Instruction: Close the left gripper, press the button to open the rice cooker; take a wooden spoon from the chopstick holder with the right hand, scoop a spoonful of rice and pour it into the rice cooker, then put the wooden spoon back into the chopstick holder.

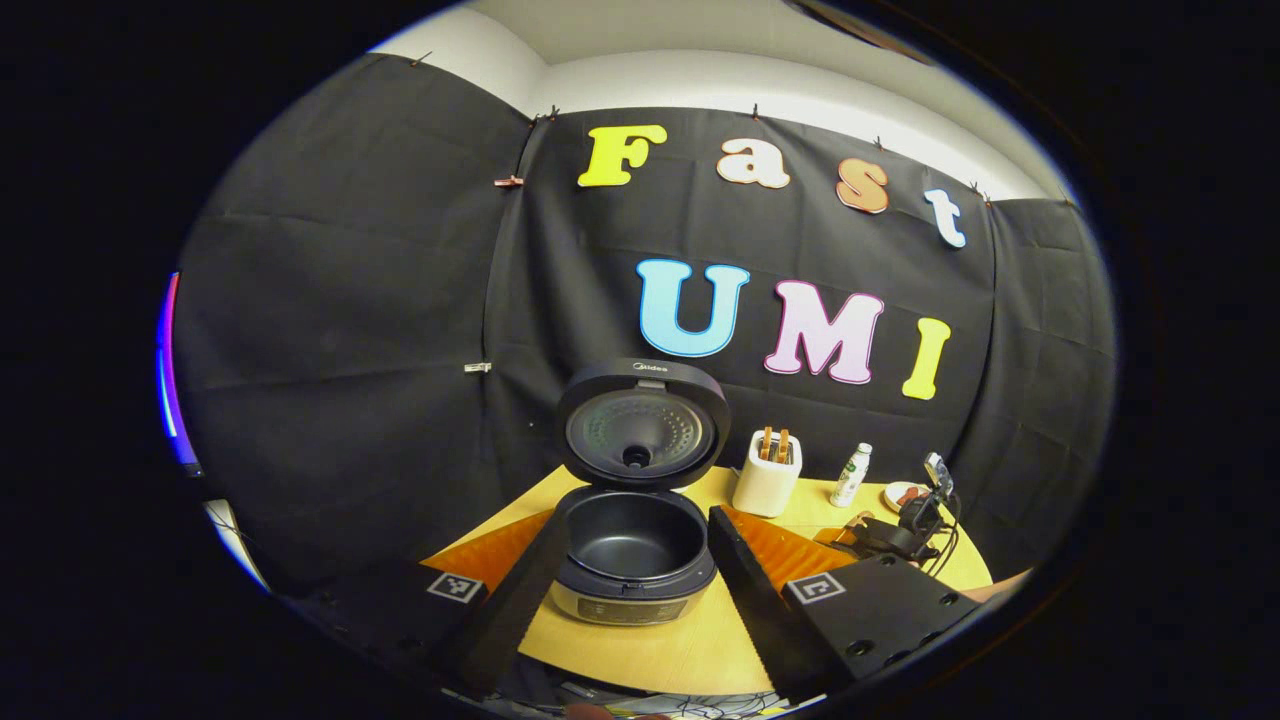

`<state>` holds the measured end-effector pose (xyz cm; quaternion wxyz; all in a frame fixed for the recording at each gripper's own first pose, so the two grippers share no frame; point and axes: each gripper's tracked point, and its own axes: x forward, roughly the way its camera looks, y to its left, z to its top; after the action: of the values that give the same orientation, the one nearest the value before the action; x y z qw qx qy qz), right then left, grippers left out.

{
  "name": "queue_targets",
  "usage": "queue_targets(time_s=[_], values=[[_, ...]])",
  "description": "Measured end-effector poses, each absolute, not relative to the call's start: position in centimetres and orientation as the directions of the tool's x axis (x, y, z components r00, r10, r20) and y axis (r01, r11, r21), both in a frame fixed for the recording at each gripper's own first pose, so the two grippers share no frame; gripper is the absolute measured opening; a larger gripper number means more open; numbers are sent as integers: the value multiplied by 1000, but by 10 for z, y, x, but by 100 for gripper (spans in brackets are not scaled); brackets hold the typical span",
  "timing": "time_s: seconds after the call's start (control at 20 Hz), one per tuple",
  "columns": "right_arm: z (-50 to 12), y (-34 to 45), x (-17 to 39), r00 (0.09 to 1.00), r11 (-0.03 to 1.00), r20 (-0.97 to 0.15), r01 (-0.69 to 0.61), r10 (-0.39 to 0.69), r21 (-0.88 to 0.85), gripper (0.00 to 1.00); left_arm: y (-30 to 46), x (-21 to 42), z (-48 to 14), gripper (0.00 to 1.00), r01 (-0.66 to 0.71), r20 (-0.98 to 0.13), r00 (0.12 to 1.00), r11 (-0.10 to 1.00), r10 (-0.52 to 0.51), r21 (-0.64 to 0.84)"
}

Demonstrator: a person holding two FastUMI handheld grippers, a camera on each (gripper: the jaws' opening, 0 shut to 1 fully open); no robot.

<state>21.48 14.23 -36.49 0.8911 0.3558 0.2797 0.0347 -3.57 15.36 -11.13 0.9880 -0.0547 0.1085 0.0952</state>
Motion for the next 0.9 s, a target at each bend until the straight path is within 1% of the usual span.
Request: queue_targets(time_s=[0.05, 0.1, 0.25, 0.3, 0.35, 0.65, 0.9], values=[[-368, 144, 214, 839, 714, -467, 144, 280, 686, 6, 149, -35, -109, 90, -194, -223, 959, 978, 173, -77], [-371, 145, 212, 837, 688, -460, 148, 296, 710, 6, 144, -35, -106, 94, -190, -219, 960, 980, 172, -63], [-368, 142, 211, 834, 618, -435, 151, 339, 772, 6, 133, -36, -100, 94, -176, -210, 964, 983, 162, -48], [-364, 138, 213, 838, 590, -421, 155, 346, 792, 6, 129, -36, -99, 91, -177, -213, 964, 982, 161, -59], [-360, 131, 215, 844, 563, -409, 162, 346, 811, 6, 127, -35, -100, 94, -182, -217, 962, 981, 163, -69], [-343, 78, 221, 883, 376, -347, 219, 317, 901, 6, 113, -34, -98, 94, -192, -215, 961, 979, 175, -62], [-308, 67, 213, 895, 298, -297, 199, 333, 934, 6, 107, -33, -99, 95, -198, -212, 961, 978, 178, -73]])
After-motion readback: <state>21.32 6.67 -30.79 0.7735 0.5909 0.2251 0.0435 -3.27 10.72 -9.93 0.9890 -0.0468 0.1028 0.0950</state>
